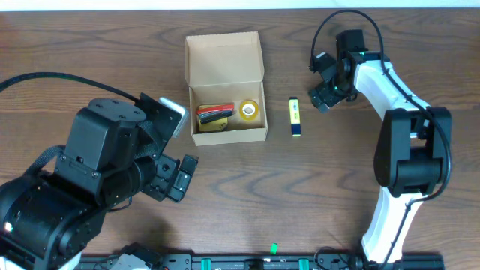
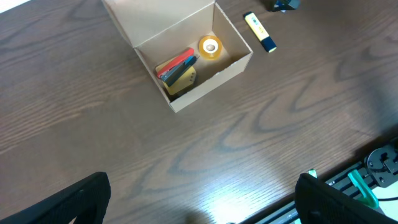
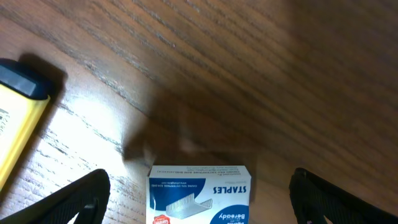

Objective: Pack container
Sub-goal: 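Lower the right gripper and grasp the staples box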

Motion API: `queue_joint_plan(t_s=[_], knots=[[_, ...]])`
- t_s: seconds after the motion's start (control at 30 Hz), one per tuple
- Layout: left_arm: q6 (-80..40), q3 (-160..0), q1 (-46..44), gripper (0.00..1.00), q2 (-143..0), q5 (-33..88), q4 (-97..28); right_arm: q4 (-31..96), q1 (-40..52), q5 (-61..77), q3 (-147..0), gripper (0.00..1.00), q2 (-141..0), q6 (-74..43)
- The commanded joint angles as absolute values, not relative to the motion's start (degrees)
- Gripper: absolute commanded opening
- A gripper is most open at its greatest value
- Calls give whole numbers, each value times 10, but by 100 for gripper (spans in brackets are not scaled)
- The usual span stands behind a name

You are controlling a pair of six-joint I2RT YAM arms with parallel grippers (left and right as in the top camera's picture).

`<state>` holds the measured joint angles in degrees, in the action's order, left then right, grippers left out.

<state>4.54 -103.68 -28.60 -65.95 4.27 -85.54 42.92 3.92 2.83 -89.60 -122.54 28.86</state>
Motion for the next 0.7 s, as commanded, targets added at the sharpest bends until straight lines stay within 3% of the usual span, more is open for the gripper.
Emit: queue_joint_plan(t_s=[0.0, 0.47, 0.67], knots=[[47, -1032, -284, 95, -659, 41, -857, 429, 33, 35, -894, 92, -1231, 295], [47, -1032, -284, 95, -659, 41, -857, 446, 26, 40, -894, 91, -1254, 294], [47, -1032, -284, 95, -659, 41, -857, 450, 26, 41, -894, 83, -1257, 294]])
